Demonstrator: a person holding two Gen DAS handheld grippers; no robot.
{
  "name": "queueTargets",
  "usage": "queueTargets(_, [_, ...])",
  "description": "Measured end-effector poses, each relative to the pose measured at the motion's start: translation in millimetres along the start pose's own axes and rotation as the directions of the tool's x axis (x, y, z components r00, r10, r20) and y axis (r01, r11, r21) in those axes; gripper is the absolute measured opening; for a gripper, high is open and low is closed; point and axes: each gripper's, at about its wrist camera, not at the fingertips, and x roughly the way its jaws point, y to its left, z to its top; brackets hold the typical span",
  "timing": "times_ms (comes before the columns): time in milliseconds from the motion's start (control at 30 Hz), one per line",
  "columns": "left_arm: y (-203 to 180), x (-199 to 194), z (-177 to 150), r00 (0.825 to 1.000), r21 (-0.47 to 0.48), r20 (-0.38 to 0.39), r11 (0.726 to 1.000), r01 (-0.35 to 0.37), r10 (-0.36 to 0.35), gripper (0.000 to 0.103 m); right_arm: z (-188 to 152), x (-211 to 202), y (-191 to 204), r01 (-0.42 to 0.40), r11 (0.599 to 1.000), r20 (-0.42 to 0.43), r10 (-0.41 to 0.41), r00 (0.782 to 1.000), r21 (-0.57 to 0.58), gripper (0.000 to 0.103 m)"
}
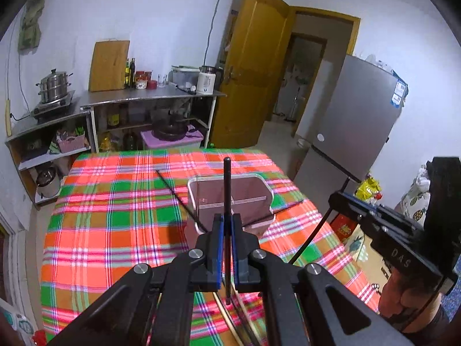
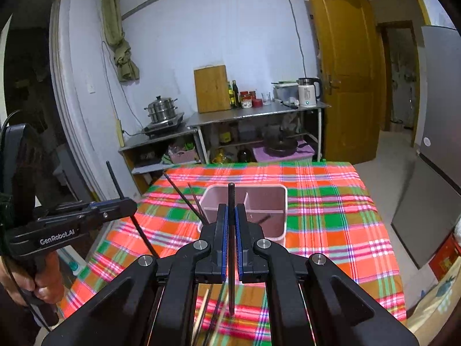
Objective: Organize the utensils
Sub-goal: 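Lift both held chopsticks and carry them over the pink basket, then lower both chopsticks into the basket and open both grippers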
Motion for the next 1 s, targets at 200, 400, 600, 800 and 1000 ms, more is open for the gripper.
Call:
queueTargets(200, [0, -3, 38, 0.999, -0.014, 0.041, 1.000, -0.005, 0.005, 0.004, 28, 2, 2, -0.011, 1.000, 0.050, 0.011, 0.999, 0.007, 0.004])
queueTargets(400, [0, -2, 72, 0.996, -0.009, 0.090, 1.000, -0.015, 0.015, 0.004, 57, 4, 1, -0.013, 1.000, 0.113, 0.010, 0.994, 0.024, 0.004])
queueTargets(600, [3, 15, 93, 0.993, -0.012, 0.110, 0.999, -0.034, 0.036, 0.004, 76, 15, 2, -0.005, 0.999, 0.150, 0.000, 0.989, 0.033, 0.004])
queueTargets(800, [13, 42, 93, 0.993, -0.027, 0.106, 0.999, -0.041, 0.044, 0.004, 78, 36, 3, 0.005, 0.999, 0.153, -0.010, 0.988, 0.033, 0.004])
queueTargets(1000, [25, 68, 85, 0.994, -0.036, 0.094, 0.998, -0.045, 0.048, 0.004, 73, 54, -1, 0.011, 0.999, 0.145, -0.017, 0.989, 0.037, 0.004])
